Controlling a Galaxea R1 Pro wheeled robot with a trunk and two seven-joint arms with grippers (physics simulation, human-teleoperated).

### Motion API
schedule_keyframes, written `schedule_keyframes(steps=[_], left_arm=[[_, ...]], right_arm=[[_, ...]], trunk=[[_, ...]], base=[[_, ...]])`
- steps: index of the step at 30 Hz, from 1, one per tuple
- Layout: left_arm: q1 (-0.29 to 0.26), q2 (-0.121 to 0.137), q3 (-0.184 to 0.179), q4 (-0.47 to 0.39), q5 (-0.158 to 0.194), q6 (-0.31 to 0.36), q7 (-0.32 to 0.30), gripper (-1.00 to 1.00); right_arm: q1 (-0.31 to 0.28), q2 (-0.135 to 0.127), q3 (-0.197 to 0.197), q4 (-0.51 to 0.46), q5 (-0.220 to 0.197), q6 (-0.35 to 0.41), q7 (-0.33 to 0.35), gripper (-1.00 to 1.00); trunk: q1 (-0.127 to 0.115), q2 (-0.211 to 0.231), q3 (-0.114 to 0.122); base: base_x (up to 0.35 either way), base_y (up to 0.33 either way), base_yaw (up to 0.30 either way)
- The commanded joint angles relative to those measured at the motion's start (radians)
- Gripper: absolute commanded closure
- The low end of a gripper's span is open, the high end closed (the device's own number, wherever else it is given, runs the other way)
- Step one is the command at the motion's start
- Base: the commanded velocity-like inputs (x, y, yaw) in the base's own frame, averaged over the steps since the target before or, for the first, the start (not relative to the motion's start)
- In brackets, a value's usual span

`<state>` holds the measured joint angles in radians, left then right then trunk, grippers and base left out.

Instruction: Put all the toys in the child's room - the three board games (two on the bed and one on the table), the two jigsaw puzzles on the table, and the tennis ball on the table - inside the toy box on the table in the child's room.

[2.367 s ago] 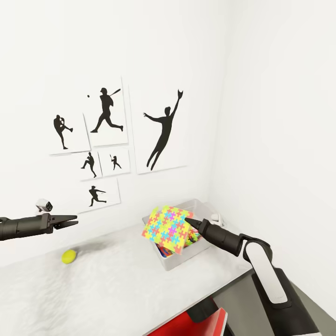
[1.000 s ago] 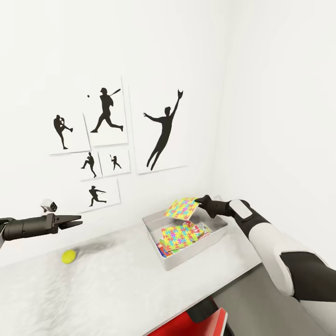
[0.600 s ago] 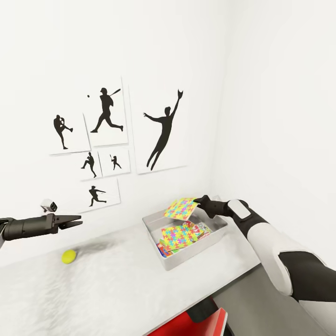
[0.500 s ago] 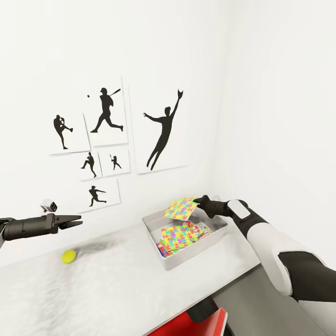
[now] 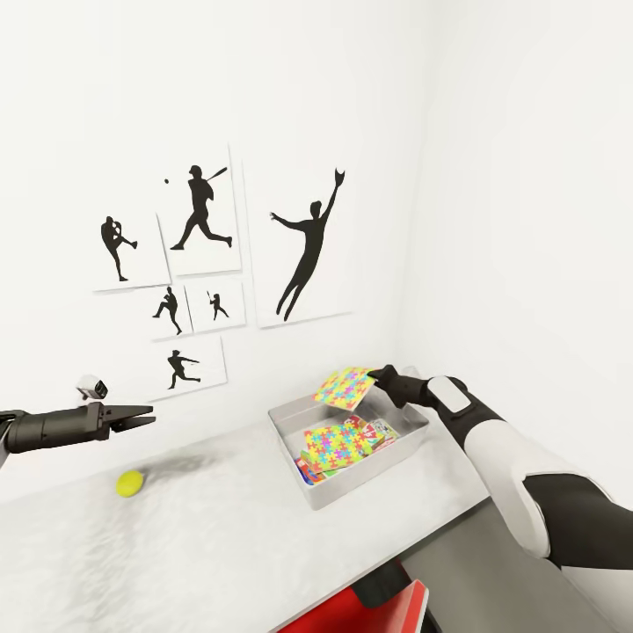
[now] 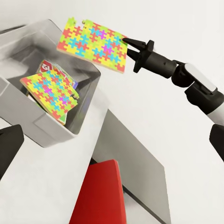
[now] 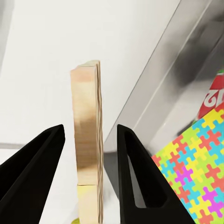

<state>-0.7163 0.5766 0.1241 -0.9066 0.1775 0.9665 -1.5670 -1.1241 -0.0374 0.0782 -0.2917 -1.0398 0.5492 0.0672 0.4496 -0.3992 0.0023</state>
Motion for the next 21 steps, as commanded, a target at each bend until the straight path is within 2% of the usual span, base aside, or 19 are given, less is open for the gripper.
schedule_keyframes(steps=[1,9,13,21], left_arm=[[0.000,0.000,0.000,0.000,0.000,0.011,-0.004,-1.00],[0.000,0.000,0.000,0.000,0.000,0.011,-0.004,-1.00],[0.000,0.000,0.000,0.000,0.000,0.011,-0.004,-1.00],[0.000,0.000,0.000,0.000,0.000,0.011,-0.004,-1.00]], right_arm=[[0.000,-0.001,0.008,0.000,-0.002,0.000,0.003,1.00],[0.004,0.005,0.009,0.000,-0.003,-0.002,-0.003,1.00],[0.046,0.006,0.008,-0.001,-0.002,-0.003,-0.003,1.00],[0.070,0.006,0.009,-0.001,-0.002,-0.018,0.004,1.00]], trunk=[[0.000,-0.001,0.000],[0.000,-0.001,0.000],[0.000,-0.001,0.000],[0.000,-0.001,0.000]], base=[[0.000,0.000,0.000],[0.000,0.000,0.000],[0.000,0.000,0.000],[0.000,0.000,0.000]])
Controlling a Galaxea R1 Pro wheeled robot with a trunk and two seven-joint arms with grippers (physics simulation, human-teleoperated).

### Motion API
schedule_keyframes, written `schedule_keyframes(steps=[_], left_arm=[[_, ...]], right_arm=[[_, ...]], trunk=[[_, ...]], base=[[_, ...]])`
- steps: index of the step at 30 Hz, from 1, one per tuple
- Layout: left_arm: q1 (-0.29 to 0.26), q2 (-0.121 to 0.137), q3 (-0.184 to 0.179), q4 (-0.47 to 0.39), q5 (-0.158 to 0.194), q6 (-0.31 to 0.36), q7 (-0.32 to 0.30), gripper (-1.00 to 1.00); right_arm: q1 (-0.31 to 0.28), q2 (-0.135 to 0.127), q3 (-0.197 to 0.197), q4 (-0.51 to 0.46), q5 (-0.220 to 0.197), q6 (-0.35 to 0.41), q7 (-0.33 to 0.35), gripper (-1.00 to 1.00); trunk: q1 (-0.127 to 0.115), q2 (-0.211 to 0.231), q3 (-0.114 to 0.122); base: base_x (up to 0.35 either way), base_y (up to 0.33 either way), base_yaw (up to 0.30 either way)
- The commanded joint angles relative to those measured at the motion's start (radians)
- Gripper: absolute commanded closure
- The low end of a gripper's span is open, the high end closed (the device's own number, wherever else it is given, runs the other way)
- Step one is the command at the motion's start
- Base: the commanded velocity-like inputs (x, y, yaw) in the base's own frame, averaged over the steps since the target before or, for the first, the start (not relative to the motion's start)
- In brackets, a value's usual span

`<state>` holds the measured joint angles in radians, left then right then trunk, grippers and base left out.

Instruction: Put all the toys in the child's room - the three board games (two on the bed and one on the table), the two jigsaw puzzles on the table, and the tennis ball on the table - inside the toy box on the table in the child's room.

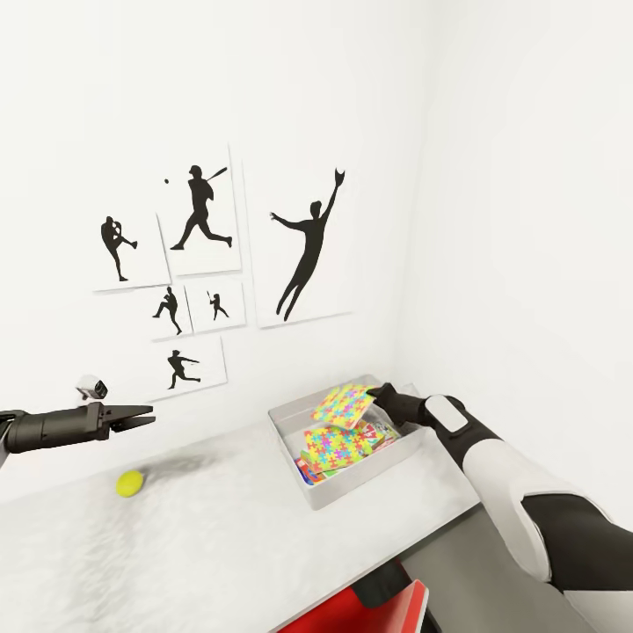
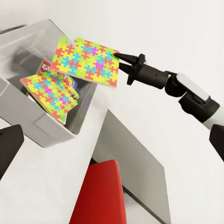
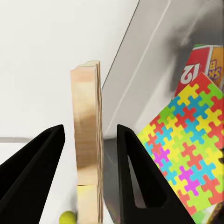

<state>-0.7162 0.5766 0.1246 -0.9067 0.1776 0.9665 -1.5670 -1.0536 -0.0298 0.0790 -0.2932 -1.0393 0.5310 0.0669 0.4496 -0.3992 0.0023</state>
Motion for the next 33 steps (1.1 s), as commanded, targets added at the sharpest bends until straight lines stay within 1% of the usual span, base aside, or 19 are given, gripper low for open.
schedule_keyframes(steps=[1,6,10,12,15,16,17,19,22,28,29,33], left_arm=[[0.000,0.000,0.000,0.000,0.000,0.011,-0.004,-1.00],[0.000,0.000,0.000,0.000,0.000,0.011,-0.004,-1.00],[0.000,0.000,-0.001,0.000,-0.001,0.011,-0.004,-1.00],[0.000,0.000,-0.002,0.000,-0.001,0.011,-0.004,-1.00],[0.000,0.000,-0.002,0.000,-0.001,0.011,-0.004,-1.00],[0.000,0.000,-0.002,0.000,-0.001,0.011,-0.004,-1.00],[0.000,0.000,-0.002,0.000,-0.001,0.011,-0.004,-1.00],[0.000,0.000,-0.002,0.000,-0.001,0.011,-0.004,-1.00],[0.000,0.000,-0.002,0.000,-0.001,0.011,-0.004,-1.00],[0.000,0.000,-0.002,0.000,-0.001,0.011,-0.004,-1.00],[0.000,0.000,-0.002,0.000,-0.001,0.011,-0.004,-1.00],[-0.001,0.000,-0.002,0.000,-0.001,0.011,-0.004,-1.00]], right_arm=[[0.004,-0.001,0.007,0.000,-0.002,-0.001,0.005,1.00],[0.019,-0.001,0.008,-0.001,-0.002,-0.009,0.006,1.00],[0.029,0.003,0.011,0.000,-0.002,-0.055,0.008,1.00],[0.031,0.006,0.020,0.000,-0.001,-0.065,0.008,1.00],[0.033,0.015,0.052,0.000,-0.001,-0.075,0.008,1.00],[0.033,0.018,0.071,0.000,-0.002,-0.083,0.008,1.00],[0.033,0.019,0.082,0.000,-0.002,-0.088,0.008,1.00],[0.033,0.020,0.093,0.000,-0.002,-0.093,0.008,1.00],[0.034,0.022,0.104,0.000,-0.002,-0.098,0.008,1.00],[0.034,0.022,0.108,0.000,-0.002,-0.100,0.008,1.00],[0.034,0.022,0.108,0.000,-0.002,-0.100,0.008,-1.00],[0.034,0.022,0.108,0.000,-0.002,-0.100,0.009,-1.00]], trunk=[[0.000,-0.001,0.000],[0.000,-0.001,0.000],[0.000,-0.001,0.000],[0.000,-0.001,0.000],[0.000,-0.001,0.000],[0.000,-0.001,0.000],[0.000,-0.001,0.000],[0.000,-0.001,0.000],[0.000,-0.001,0.000],[0.000,-0.001,0.000],[0.000,-0.001,0.000],[0.000,-0.001,0.000]], base=[[0.000,0.000,0.000],[0.000,0.000,0.000],[0.000,0.000,0.000],[0.000,0.000,0.000],[0.000,0.000,0.000],[0.000,0.000,0.000],[0.000,0.000,0.000],[0.000,0.000,0.000],[0.000,0.000,0.000],[0.000,0.000,0.000],[0.000,0.000,0.000],[0.000,0.000,0.000]])
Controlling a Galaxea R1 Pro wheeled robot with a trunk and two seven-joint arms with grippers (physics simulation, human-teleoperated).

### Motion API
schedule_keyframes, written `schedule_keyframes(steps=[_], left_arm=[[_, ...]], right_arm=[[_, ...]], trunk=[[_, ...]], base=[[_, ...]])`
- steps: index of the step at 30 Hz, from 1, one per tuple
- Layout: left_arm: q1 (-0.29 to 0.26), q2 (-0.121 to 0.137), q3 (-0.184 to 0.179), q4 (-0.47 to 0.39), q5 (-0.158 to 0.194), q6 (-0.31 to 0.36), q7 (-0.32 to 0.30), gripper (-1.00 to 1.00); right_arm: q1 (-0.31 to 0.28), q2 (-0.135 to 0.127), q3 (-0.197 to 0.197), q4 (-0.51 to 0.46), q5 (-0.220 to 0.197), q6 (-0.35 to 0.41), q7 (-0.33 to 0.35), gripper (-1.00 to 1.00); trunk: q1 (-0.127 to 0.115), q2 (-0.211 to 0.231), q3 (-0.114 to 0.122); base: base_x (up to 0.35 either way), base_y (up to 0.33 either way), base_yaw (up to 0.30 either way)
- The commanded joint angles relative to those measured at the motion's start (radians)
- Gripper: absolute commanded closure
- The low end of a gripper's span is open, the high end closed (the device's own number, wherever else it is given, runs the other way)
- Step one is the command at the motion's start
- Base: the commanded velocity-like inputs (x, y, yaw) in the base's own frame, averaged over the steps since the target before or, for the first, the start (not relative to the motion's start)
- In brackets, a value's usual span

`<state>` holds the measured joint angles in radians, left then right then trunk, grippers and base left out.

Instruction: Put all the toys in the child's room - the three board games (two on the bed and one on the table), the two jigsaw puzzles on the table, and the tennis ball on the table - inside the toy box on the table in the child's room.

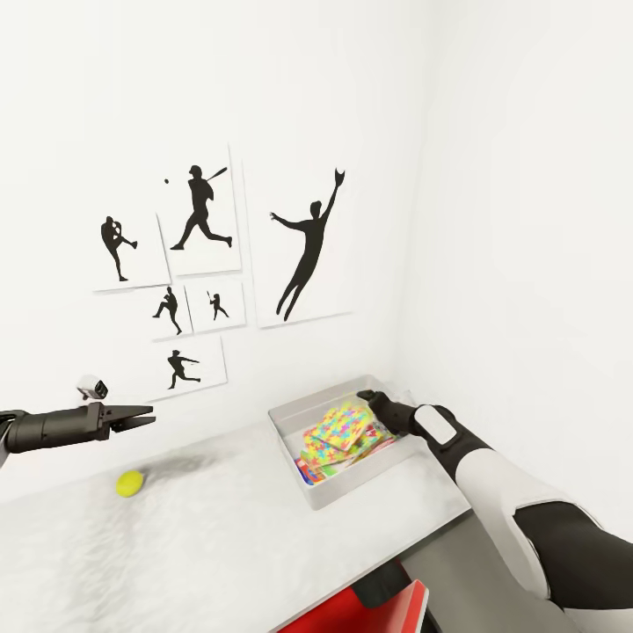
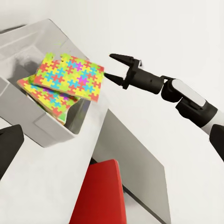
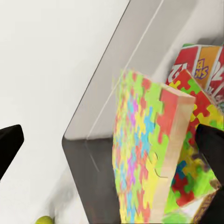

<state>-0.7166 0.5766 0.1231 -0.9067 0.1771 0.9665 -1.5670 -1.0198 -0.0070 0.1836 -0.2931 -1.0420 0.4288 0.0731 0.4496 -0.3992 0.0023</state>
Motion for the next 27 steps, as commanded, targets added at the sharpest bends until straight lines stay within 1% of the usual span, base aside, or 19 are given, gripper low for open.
schedule_keyframes(steps=[1,11,13,15,16,17,19,21,22,24,26,27], left_arm=[[0.000,0.000,0.000,0.000,0.000,0.011,-0.004,-1.00],[0.000,0.000,-0.001,0.000,0.000,0.010,-0.004,-1.00],[0.000,0.000,-0.001,0.000,0.000,0.010,-0.004,-1.00],[0.000,0.000,0.000,0.000,-0.001,0.010,-0.004,-1.00],[0.000,0.000,0.000,0.000,-0.001,0.010,-0.004,-1.00],[0.000,0.000,0.000,0.000,-0.001,0.010,-0.004,-1.00],[0.000,0.000,0.000,0.000,0.000,0.010,-0.004,-1.00],[0.000,0.000,0.001,0.000,-0.001,0.010,-0.004,-1.00],[0.000,0.000,0.001,0.000,0.000,0.010,-0.004,-1.00],[0.000,0.000,0.001,0.000,0.000,0.010,-0.004,-1.00],[0.000,0.000,0.001,0.000,0.000,0.010,-0.004,-1.00],[0.000,0.000,0.001,0.000,0.000,0.010,-0.004,-1.00]], right_arm=[[0.000,-0.001,0.004,0.000,0.000,0.002,0.003,-1.00],[0.000,-0.002,0.004,-0.004,0.000,0.002,0.004,-1.00],[0.000,-0.003,0.004,-0.008,0.000,0.002,0.012,-1.00],[0.001,-0.004,0.004,-0.010,0.000,0.002,0.042,-1.00],[0.003,-0.006,0.004,-0.015,0.000,0.002,0.077,-1.00],[0.011,-0.010,0.004,-0.024,0.001,0.002,0.128,-1.00],[0.045,-0.016,0.006,-0.054,0.002,0.003,0.229,-1.00],[0.101,-0.022,0.008,-0.125,0.002,0.006,0.323,-1.00],[0.117,-0.025,0.008,-0.149,0.002,0.007,0.343,-1.00],[0.191,-0.037,0.009,-0.263,0.002,0.011,0.396,-1.00],[0.271,-0.050,0.010,-0.397,0.002,0.016,0.419,-1.00],[0.291,-0.052,0.010,-0.431,0.002,0.018,0.422,-1.00]], trunk=[[0.000,-0.001,0.000],[0.000,-0.001,0.000],[0.000,-0.001,0.000],[0.000,-0.001,0.000],[0.000,-0.001,0.000],[0.000,-0.001,0.000],[0.000,-0.001,0.000],[0.000,-0.001,0.000],[0.000,-0.001,0.000],[0.000,-0.001,0.000],[0.000,-0.001,0.000],[0.000,-0.001,0.000]], base=[[0.000,0.000,0.000],[0.000,0.000,0.000],[0.000,0.000,0.000],[0.000,0.000,0.000],[0.000,0.000,0.000],[0.000,0.000,0.000],[0.000,0.000,0.000],[0.000,0.000,0.000],[0.000,0.000,0.000],[0.000,0.000,0.000],[0.000,0.000,0.000],[0.000,0.000,0.000]])
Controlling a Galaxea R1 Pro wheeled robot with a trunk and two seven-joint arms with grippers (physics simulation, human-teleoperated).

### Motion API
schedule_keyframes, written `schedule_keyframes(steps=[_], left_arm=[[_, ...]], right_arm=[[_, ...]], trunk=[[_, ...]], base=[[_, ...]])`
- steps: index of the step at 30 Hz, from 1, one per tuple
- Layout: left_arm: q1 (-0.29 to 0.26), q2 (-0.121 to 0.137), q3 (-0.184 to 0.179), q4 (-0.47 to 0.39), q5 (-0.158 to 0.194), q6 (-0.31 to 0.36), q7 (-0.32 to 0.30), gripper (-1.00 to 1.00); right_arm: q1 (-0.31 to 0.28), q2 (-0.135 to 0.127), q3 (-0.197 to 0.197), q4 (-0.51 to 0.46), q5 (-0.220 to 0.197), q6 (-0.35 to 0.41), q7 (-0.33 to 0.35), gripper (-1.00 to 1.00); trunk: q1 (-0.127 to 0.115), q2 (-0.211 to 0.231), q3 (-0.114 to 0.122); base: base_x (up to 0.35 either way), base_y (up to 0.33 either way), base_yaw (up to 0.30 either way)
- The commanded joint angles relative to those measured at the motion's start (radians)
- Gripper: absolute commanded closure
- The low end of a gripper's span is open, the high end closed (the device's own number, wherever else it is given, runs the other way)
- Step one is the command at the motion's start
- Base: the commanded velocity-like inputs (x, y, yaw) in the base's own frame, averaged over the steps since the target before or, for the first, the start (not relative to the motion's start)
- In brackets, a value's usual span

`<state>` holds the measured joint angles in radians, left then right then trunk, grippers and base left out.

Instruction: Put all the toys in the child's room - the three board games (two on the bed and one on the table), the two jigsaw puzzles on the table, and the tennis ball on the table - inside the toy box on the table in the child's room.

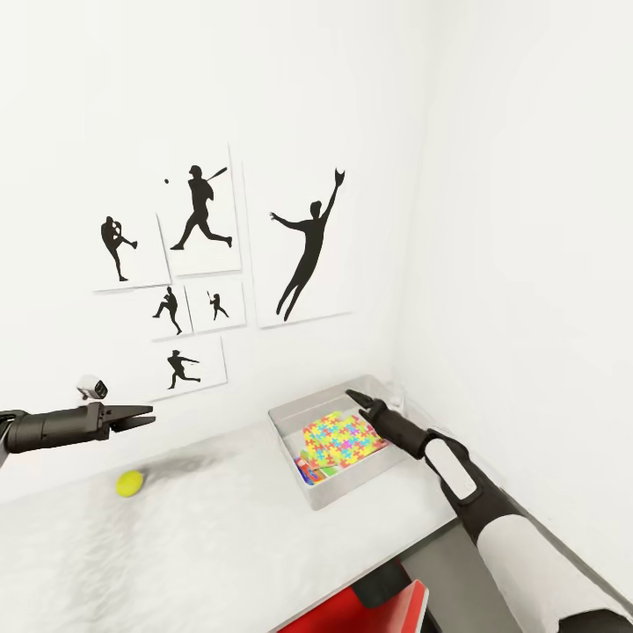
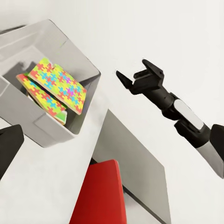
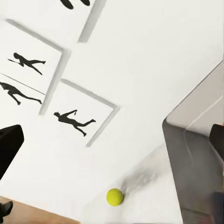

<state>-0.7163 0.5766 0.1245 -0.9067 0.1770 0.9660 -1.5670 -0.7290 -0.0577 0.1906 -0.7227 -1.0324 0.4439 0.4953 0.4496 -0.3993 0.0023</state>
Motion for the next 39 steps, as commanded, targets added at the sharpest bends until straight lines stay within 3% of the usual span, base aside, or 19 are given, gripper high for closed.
schedule_keyframes(steps=[1,5,10,22,39], left_arm=[[0.000,0.000,0.000,0.000,0.000,0.010,-0.004,-1.00],[0.000,0.000,0.000,0.000,-0.001,0.010,-0.004,-1.00],[0.000,0.000,0.000,0.000,0.000,0.010,-0.004,-1.00],[-0.001,0.000,0.001,0.000,0.001,0.011,-0.004,-1.00],[0.000,0.000,0.001,0.000,0.001,0.011,-0.004,-1.00]], right_arm=[[0.038,-0.005,0.002,-0.065,-0.008,0.006,0.004,-1.00],[0.130,-0.012,0.000,-0.231,-0.008,0.020,0.007,-1.00],[0.158,-0.023,-0.002,-0.303,0.010,0.038,0.004,-1.00],[0.165,-0.028,-0.003,-0.317,0.042,0.045,0.002,-1.00],[0.165,-0.026,-0.003,-0.313,0.049,0.045,0.001,-1.00]], trunk=[[0.000,-0.001,0.000],[0.000,-0.001,0.000],[0.000,-0.001,0.000],[0.000,-0.001,0.003],[0.000,-0.001,0.004]], base=[[0.000,0.000,0.000],[0.000,0.000,0.000],[0.000,0.000,0.059],[-0.106,0.006,0.253],[-0.271,0.079,0.287]])
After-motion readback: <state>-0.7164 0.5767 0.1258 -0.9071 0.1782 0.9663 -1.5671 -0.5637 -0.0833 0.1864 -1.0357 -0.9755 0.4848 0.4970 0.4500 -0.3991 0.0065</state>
